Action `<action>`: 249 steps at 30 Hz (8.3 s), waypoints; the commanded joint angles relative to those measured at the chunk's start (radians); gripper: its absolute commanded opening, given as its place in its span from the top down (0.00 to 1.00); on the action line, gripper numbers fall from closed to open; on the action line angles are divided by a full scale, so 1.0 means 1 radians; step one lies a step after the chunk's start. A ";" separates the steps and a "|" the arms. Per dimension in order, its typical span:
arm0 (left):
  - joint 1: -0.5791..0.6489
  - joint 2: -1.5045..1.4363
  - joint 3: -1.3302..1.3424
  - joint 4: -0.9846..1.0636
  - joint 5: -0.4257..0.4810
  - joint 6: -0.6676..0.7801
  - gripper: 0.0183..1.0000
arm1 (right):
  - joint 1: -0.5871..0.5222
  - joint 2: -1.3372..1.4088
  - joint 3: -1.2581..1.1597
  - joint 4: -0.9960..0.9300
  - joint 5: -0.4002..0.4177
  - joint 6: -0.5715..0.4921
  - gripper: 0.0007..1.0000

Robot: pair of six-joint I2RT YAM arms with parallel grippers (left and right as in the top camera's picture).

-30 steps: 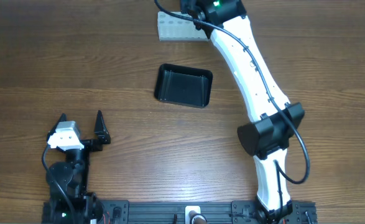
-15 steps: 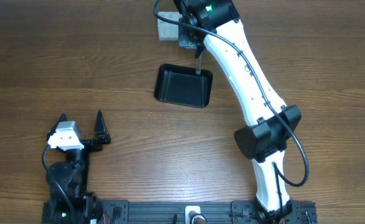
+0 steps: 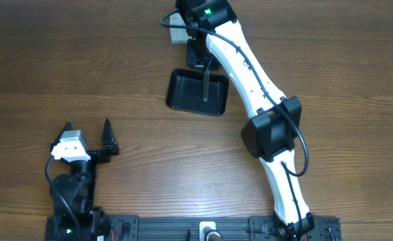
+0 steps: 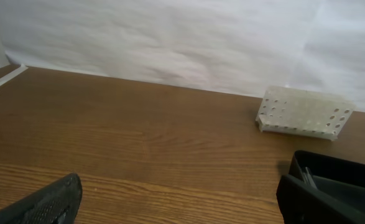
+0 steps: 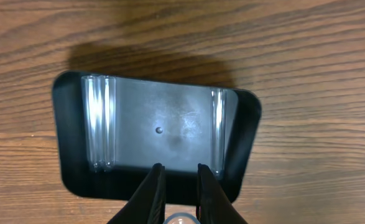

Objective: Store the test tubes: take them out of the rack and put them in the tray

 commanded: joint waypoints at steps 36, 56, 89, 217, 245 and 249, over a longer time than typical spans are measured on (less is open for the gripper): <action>-0.005 -0.005 -0.004 -0.005 0.014 0.014 0.00 | -0.045 0.214 0.008 0.000 -0.049 0.010 0.99; -0.005 -0.005 -0.004 -0.005 0.014 0.014 0.00 | -0.049 0.264 0.008 0.045 -0.048 0.010 0.97; -0.005 -0.005 -0.004 -0.005 0.014 0.014 0.00 | -0.047 0.106 0.010 -0.045 -0.030 -0.019 0.53; -0.005 -0.005 -0.004 -0.005 0.014 0.014 0.00 | -0.405 -2.379 -2.439 1.462 0.217 -0.784 0.01; -0.005 -0.005 -0.004 -0.005 0.014 0.014 0.00 | -0.476 -2.379 -2.439 1.435 -0.070 -0.519 0.01; -0.005 -0.005 -0.004 -0.005 0.014 0.014 0.00 | -0.476 -2.379 -2.439 1.435 -0.067 -0.585 0.01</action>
